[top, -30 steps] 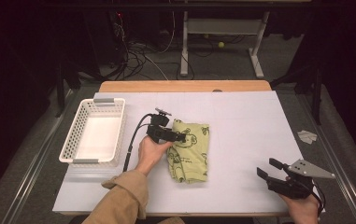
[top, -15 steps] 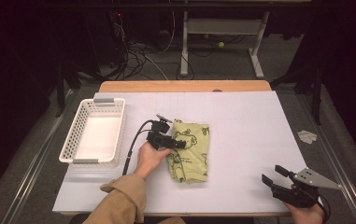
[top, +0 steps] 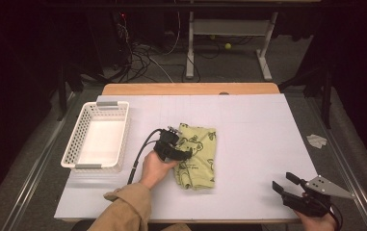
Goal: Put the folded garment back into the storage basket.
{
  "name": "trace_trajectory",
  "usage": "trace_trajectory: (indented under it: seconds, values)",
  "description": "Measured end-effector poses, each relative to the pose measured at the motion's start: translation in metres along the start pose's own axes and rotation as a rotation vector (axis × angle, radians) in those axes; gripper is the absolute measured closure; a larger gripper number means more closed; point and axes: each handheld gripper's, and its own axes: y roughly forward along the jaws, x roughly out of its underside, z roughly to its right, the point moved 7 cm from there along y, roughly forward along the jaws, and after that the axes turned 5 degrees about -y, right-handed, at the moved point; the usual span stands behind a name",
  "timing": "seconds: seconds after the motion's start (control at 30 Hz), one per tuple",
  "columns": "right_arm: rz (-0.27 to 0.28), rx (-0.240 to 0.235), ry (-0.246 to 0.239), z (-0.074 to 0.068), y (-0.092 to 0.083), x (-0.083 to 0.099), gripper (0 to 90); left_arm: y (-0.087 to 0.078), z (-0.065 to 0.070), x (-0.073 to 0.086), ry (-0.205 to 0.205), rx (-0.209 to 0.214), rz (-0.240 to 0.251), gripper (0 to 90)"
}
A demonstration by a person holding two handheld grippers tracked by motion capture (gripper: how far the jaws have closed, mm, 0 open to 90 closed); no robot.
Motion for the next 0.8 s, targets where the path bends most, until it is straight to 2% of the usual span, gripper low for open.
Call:
trace_trajectory:
  seconds: [0.13, 0.3, 0.53, 0.63, 0.7, 0.73, 0.77, 0.8]
  values:
    - [-0.007, -0.006, -0.009, -0.0018, 0.0015, -0.0001, 35.6, -0.0009, 0.0023, 0.0021, 0.007, -0.001, -0.009, 40.1]
    - [-0.008, -0.007, -0.012, -0.0021, 0.0023, -0.0001, 35.7, -0.0017, 0.0055, 0.0046, -0.005, 0.031, -0.012, 50.4]
    - [-0.012, -0.01, -0.013, -0.0022, 0.0031, -0.0001, 35.8, -0.0025, 0.007, 0.0056, 0.002, 0.039, -0.011, 56.5]
    - [-0.01, -0.009, -0.019, -0.0026, 0.0029, -0.0004, 35.9, -0.0038, 0.0059, 0.005, -0.002, 0.06, -0.007, 58.5]
    - [-0.006, -0.009, -0.02, -0.0027, 0.0023, -0.0006, 35.9, -0.0056, 0.0045, 0.0038, -0.018, 0.092, 0.002, 59.4]
    - [-0.005, -0.01, -0.019, -0.0026, 0.0022, -0.0007, 36.0, -0.0056, 0.0045, 0.0038, -0.018, 0.092, 0.002, 59.8]
    - [-0.005, -0.011, -0.015, -0.0026, 0.0022, -0.0006, 36.0, -0.0077, 0.0031, 0.0025, -0.029, 0.121, 0.005, 60.1]
    - [-0.005, -0.013, -0.014, -0.0024, 0.0025, -0.0005, 36.0, -0.0077, 0.0031, 0.0025, -0.029, 0.121, 0.005, 60.3]
